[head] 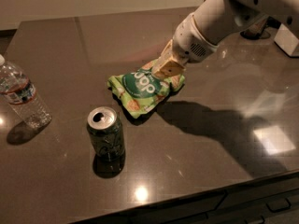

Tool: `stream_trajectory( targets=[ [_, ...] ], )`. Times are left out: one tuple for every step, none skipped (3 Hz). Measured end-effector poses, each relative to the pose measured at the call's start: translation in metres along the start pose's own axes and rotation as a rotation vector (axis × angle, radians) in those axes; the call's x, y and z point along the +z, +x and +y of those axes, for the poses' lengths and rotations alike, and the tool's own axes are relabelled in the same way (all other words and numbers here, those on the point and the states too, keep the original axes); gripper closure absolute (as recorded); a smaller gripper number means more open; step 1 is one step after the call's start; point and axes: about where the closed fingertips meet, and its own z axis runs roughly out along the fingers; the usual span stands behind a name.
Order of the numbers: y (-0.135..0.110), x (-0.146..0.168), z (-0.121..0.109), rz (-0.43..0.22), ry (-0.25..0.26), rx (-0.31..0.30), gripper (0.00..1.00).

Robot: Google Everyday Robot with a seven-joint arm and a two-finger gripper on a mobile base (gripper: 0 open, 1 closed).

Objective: Move green rice chip bag near green can

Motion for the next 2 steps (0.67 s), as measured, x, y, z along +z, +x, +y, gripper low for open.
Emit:
stream_trajectory(
  targets=[
    [-0.0013, 0.0004, 0.0009, 0.0, -0.001, -0.003, 0.3],
    [-0.0025, 0.0007, 0.0018, 0.001, -0.002, -0.005, 0.06]
  ],
)
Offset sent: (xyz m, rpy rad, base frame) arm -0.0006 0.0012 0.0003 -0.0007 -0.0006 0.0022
